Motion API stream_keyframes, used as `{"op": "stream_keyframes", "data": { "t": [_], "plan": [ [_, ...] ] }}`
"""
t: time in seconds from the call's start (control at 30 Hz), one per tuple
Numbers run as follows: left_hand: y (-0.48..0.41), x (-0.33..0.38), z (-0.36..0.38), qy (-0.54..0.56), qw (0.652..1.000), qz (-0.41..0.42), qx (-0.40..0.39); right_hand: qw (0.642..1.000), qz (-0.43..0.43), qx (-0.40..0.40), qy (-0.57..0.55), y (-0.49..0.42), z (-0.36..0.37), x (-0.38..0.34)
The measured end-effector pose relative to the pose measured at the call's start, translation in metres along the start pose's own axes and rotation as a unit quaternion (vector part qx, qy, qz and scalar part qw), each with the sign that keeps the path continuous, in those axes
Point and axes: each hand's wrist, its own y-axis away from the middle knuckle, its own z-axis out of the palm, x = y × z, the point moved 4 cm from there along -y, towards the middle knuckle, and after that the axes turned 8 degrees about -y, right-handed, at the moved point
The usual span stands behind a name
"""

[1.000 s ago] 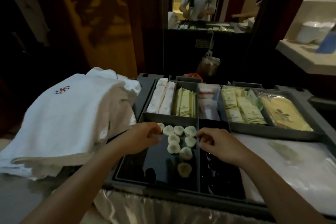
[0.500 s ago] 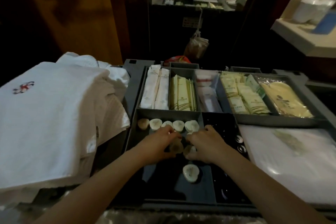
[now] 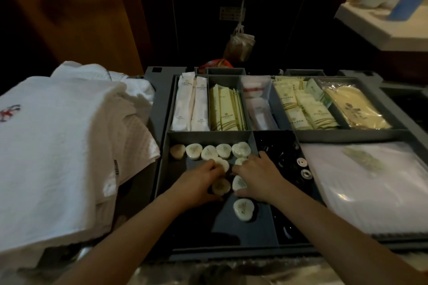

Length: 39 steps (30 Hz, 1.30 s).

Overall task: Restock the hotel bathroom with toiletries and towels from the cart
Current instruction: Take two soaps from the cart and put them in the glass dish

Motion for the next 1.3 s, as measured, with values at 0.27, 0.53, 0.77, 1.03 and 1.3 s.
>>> {"op": "stream_keyframes", "data": {
  "t": [0.27,0.53,0.77,1.03,1.3],
  "plan": [
    [0.010,-0.011,-0.032,0.080,0.995,-0.055,0.009,0.999,-0.013,0.042,-0.027,0.005,-0.029,0.007],
    [0.031,-0.021,-0.110,0.122,0.978,-0.100,0.134,0.982,-0.073,0.155,-0.076,0.000,-0.109,0.007],
    [0.060,-0.027,-0.152,0.035,0.963,-0.174,0.203,0.961,-0.140,0.213,-0.108,-0.018,-0.151,-0.007],
    [0.099,-0.005,-0.157,0.046,0.925,-0.315,0.208,0.925,-0.310,0.188,-0.116,-0.026,-0.171,-0.036],
    [0.178,0.057,-0.133,0.051,0.847,-0.486,0.208,0.854,-0.484,0.144,-0.123,-0.012,-0.163,-0.094]
  ]
}}
